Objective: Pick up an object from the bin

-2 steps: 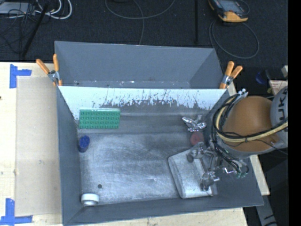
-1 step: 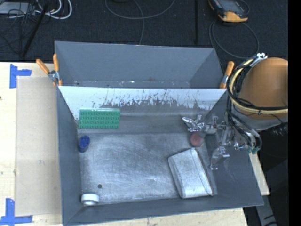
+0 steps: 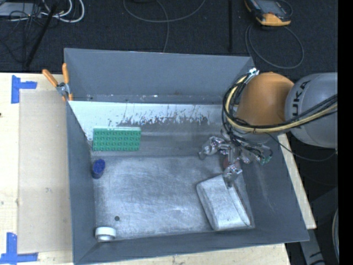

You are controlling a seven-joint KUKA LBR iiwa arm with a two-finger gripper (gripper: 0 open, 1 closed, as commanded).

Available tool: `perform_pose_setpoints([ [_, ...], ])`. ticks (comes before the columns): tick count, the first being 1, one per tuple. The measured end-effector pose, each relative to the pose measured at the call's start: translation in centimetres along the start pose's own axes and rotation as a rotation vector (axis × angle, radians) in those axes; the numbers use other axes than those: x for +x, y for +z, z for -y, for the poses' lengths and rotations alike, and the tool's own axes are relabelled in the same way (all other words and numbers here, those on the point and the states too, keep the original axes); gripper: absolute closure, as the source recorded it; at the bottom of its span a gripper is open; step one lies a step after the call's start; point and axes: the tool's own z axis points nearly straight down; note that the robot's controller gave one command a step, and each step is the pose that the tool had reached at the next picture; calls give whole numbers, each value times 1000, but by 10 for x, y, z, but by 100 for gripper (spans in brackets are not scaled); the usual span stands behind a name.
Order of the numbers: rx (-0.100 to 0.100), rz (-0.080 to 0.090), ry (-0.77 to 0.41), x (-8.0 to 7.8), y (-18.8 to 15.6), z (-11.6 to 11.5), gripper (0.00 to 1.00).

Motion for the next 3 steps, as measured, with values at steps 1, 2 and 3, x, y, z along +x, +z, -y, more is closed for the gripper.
perform_pose_setpoints([
  [1, 0, 0, 144, 79, -26, -9, 0],
  [2, -3, -2, -108, 62, 0, 8, 0],
  [3, 7, 19, -104, 57, -3, 10, 100],
])
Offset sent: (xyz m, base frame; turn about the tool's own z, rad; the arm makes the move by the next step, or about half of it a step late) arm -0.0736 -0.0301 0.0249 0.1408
